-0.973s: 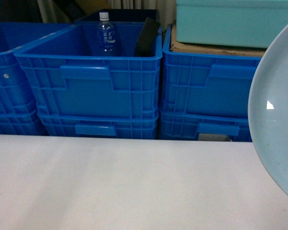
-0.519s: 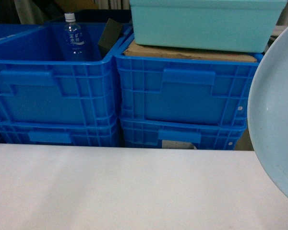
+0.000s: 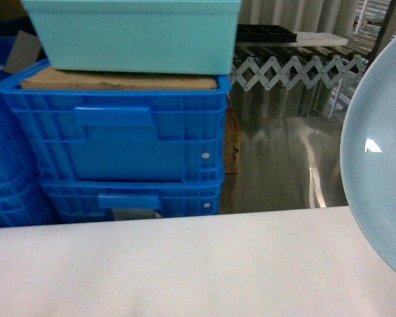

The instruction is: Place blue tray on left shelf second layer neatly

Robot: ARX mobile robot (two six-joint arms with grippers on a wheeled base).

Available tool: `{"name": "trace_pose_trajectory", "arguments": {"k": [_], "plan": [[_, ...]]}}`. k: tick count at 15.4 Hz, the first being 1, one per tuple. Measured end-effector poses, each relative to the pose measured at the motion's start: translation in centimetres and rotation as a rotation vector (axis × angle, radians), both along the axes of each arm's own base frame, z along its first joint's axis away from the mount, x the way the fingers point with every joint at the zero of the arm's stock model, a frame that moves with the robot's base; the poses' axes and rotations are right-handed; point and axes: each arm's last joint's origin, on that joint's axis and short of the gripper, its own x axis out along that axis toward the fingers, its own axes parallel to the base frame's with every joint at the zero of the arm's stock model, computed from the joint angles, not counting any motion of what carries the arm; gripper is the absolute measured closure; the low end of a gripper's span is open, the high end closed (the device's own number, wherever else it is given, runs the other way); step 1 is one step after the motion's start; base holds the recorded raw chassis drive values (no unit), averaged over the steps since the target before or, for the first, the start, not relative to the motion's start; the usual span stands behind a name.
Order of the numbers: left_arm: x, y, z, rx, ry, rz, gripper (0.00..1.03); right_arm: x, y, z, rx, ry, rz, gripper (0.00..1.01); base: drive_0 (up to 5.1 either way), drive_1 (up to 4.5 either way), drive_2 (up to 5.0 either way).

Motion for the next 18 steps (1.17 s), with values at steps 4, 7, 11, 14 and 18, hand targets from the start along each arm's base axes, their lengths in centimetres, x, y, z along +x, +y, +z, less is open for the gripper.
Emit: {"name": "trace_pose_trajectory", "arguments": {"k": [4,7,11,14,18], "plan": [[0.0,0.0,-0.01,0.0,0.001,0.0,0.05,0.01,0.0,-0.03,0.002,0.003,-0.001,0.99,3.2,-2.65,-4.6],[0.0,0.0,0.0,0.0,0.0,-0.001,0.05,0.01,-0.01,-0.05,0.003,0.005,-0.002,0.99,3.1,-2.71,-4.6],[0.0,0.0,0.0,0.0,0.0,-0.002,0.05,0.01,0.0,-0.03,0.003,0.003,-0.001,0.99,3.0,-2.73,-4.6],[0.0,0.0,0.0,0.0,0.0,-0.002,0.05,0.01,0.0,-0.04,0.004,0.004,0.0,0.99,3.0,-2.77,-4.6],[0.0,-0.01,0.0,0.0,0.0,0.0,0.05,0.01,-0.01,-0.04,0.005,0.003,-0.002,0.99,3.1,-2.75,-4.6]]}}
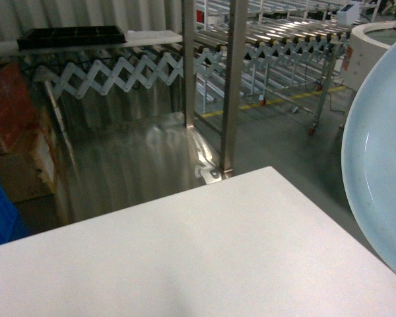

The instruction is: Place blue tray on left shelf second layer neatly

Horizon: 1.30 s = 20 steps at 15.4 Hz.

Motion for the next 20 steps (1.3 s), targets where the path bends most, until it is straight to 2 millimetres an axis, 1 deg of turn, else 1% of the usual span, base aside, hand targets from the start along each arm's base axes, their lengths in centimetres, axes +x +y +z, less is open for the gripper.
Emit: {"name": "trace_pose_trajectory", "arguments": {"k": [5,11,20], "plan": [[0.0,0.0,0.0,0.0,0.0,-0.002,0.05,0.0,0.01,0.01,0.001,-0.001,0.001,0.99,3.0,-2.77,-4.6],[0.0,0.0,0.0,0.0,0.0,-0.002,0.05,0.0,0.0,0.01,0.001,-0.001,-0.002,0.99,-1.5,-1.5,-1.5],[0.0,0.01,0.0,0.0,0.0,0.0,0.05,0.0,0.01,0.02,0.001,-0.002,0.001,0.99,2.3,-6.21,-1.0]]}}
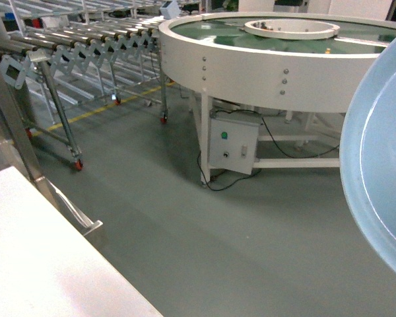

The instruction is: Place blue tray on left shelf second layer neatly

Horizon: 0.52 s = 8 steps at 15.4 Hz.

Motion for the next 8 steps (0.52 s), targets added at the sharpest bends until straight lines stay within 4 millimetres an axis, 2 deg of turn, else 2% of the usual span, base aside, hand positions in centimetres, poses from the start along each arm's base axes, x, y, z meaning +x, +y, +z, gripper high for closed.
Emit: {"name": "trace_pose_trajectory", "arguments": {"k": [5,8], "plan": [[0.0,-0.01,0.01,0.0,-0.001,-0.003,0.05,-0.04,-0.01,0.0,0.0,0.0,-0.005,0.99,-1.3,-1.28,-1.3],[0.0,0.0,0.01,0.0,-0.001,0.002,0.05,-0.05,0.0,0.06,0.0,-0.006,-0.001,0.99,2.1,-2.06,-5.2]]}}
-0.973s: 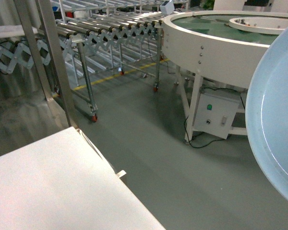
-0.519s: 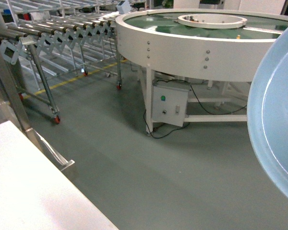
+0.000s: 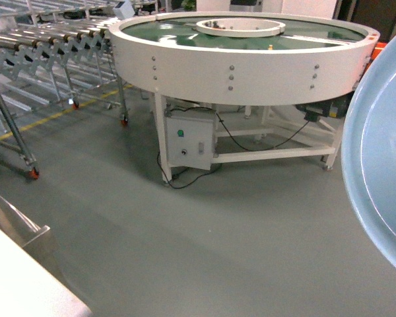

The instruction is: Place blue tray on left shelf second layer neatly

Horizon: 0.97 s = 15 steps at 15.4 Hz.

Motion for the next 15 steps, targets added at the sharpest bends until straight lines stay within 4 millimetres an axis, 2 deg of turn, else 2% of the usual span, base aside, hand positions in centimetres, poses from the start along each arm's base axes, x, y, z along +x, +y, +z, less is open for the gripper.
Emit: {"name": "trace_pose_trajectory", "arguments": {"k": [15], "plan": [[0.0,-0.02,0.01,0.0,-0.001,-0.003,0.05,0.05,0.0,-0.09,0.0,0.008,0.001,0.99,2.7,-1.89,-5.3]]}}
